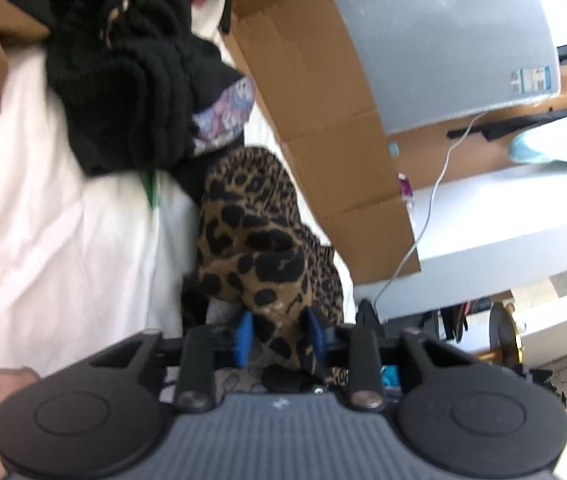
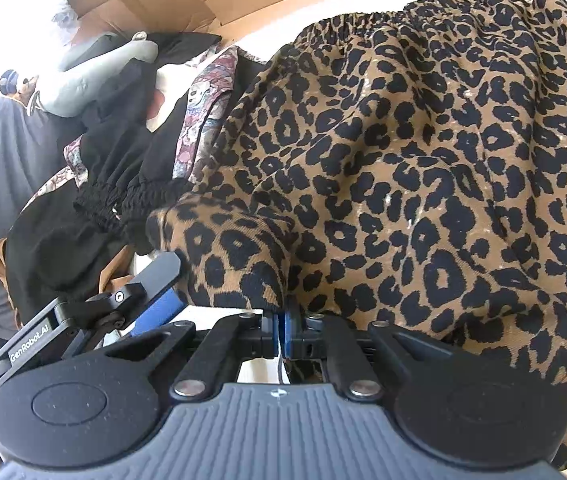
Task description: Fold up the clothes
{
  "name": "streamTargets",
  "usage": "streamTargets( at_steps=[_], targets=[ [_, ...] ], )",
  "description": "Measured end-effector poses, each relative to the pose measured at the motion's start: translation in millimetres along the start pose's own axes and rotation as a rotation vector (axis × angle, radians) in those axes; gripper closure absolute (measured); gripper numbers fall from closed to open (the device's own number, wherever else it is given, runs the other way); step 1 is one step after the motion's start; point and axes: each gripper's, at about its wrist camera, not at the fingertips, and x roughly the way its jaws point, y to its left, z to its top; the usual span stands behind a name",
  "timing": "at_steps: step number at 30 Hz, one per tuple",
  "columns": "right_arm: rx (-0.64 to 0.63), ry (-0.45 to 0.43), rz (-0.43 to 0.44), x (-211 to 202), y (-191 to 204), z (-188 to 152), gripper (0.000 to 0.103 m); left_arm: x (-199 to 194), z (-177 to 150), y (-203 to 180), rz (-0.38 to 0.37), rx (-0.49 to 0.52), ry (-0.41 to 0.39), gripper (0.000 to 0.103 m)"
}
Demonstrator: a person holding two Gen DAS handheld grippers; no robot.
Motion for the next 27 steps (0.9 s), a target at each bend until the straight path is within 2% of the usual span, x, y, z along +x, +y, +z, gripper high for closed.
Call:
streamTargets(
  at_steps=[6,10,12,13,17,19,21,27],
  targets=[
    [-0.032,0.011,0.011,2,8,-3,0.101,6,3,5,-0.011,-0.059,-0.008,0.079],
    [-0.047,0.024,0.013,6,12,-6,0.101,3,4,8,-0.031,-0.091,-0.049,0.080],
    [-0.055,0.029,0.013,7,14,-8,0.101,-2,4,9,-0.045,-0.105,-0.082,0.094],
    [-0.057,0.033,0.014,7,15,-9,0.100,-5,4,8,-0.039,-0.098,-0.092,0.095],
    [-0.079,0.042,0.010,4,17,-15,0.097,-14,5,3,0.031,-0.050,-0.123,0.098],
    [-0.092,0.043,0.003,-2,16,-21,0.084,-22,6,1,0.072,-0.032,-0.134,0.098],
    [-0.096,0.039,-0.012,-10,10,-29,0.076,-34,8,-2,0.110,-0.007,-0.154,0.098],
    [-0.036,0.073,-0.072,-23,-24,-57,0.074,-71,10,-15,0.219,0.049,-0.215,0.099]
  ],
)
